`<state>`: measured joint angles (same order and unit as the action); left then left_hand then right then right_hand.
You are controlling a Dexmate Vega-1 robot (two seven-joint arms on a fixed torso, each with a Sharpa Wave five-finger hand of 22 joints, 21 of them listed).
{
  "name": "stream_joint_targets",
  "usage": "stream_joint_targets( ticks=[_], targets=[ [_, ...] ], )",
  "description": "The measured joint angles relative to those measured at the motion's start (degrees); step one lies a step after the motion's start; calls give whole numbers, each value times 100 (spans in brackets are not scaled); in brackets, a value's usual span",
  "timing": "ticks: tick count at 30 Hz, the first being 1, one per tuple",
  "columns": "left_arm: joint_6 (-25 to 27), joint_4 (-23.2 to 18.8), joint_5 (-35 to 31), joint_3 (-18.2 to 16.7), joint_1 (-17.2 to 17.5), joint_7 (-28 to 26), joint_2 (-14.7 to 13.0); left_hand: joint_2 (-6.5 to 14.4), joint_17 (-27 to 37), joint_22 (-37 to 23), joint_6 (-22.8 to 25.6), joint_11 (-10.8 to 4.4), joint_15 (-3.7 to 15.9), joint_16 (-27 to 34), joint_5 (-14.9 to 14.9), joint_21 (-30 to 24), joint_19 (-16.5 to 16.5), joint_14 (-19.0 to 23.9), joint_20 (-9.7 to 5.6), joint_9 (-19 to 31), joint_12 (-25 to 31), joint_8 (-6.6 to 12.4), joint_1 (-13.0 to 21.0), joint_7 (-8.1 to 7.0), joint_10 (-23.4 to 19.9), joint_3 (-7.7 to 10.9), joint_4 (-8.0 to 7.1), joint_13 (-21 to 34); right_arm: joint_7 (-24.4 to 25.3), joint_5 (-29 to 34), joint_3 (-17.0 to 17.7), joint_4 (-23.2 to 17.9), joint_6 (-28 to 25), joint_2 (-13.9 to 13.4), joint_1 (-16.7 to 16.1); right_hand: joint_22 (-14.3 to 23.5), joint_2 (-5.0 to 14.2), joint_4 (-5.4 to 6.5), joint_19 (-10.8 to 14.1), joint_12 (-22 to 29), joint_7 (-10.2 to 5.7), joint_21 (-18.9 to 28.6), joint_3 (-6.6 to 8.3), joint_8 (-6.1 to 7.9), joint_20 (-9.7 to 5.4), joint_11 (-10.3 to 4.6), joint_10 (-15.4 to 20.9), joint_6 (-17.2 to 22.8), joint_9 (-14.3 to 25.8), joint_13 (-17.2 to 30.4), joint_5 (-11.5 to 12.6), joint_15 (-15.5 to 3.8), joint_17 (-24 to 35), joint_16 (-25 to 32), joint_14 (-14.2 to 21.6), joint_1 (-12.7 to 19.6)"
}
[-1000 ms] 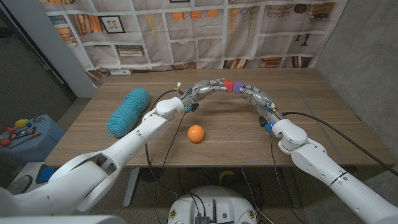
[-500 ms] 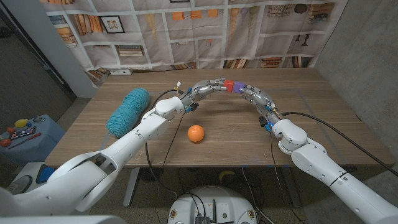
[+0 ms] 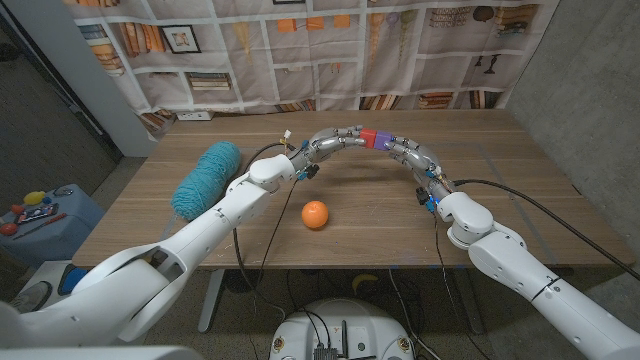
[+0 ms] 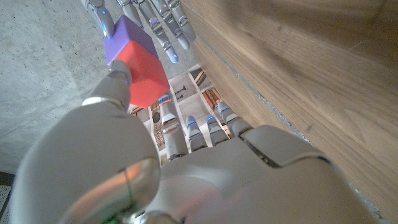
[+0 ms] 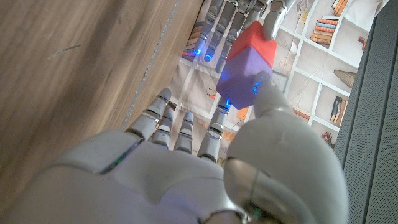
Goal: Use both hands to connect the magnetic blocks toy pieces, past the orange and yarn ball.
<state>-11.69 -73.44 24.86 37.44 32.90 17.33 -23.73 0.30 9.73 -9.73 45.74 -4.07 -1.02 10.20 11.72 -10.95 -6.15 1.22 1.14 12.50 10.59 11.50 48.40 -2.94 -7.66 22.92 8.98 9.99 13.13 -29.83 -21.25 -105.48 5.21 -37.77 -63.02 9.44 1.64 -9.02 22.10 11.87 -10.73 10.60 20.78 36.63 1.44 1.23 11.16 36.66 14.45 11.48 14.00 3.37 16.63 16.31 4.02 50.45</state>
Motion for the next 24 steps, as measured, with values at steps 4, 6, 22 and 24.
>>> stream_joint_targets(
  ticks=[4,6,22,24],
  targets=[
    [36,-59,1,0,17,2,-34,0,0,0,-138,31,-22,0,0,0,0,-22,0,-1,0,-3,0,10,31,-16,16,0,17,35,0,-20,-3,-11,-12,0,0,0,0,0,57,0,0,0,0,0,0,57,0,0,0,0,0,0,0,0],
    [58,-96,2,-2,27,2,-54,1,0,0,-201,54,-25,0,0,0,20,-25,20,-1,0,-48,0,8,55,-22,22,0,21,49,6,-37,-2,-16,-24,0,0,-8,0,0,60,0,-8,0,0,0,0,60,0,0,0,0,0,0,0,0],
    [181,-304,16,-24,104,-23,-184,24,-1,0,-523,286,-102,0,2,0,64,-102,36,-26,0,-91,-114,69,164,-63,15,0,75,117,23,-88,1,-21,-82,0,0,-8,-1,0,123,0,-8,0,0,0,0,123,-34,0,21,0,-1,0,-1,0],
    [194,-326,16,-26,108,-25,-199,24,-1,0,-523,286,-115,0,2,0,95,-115,32,-28,0,-91,-114,69,164,-63,15,0,85,129,24,-95,1,-21,-86,0,0,-8,0,0,123,0,-8,0,0,0,0,123,-34,0,21,1,-1,0,-1,0]
  ],
)
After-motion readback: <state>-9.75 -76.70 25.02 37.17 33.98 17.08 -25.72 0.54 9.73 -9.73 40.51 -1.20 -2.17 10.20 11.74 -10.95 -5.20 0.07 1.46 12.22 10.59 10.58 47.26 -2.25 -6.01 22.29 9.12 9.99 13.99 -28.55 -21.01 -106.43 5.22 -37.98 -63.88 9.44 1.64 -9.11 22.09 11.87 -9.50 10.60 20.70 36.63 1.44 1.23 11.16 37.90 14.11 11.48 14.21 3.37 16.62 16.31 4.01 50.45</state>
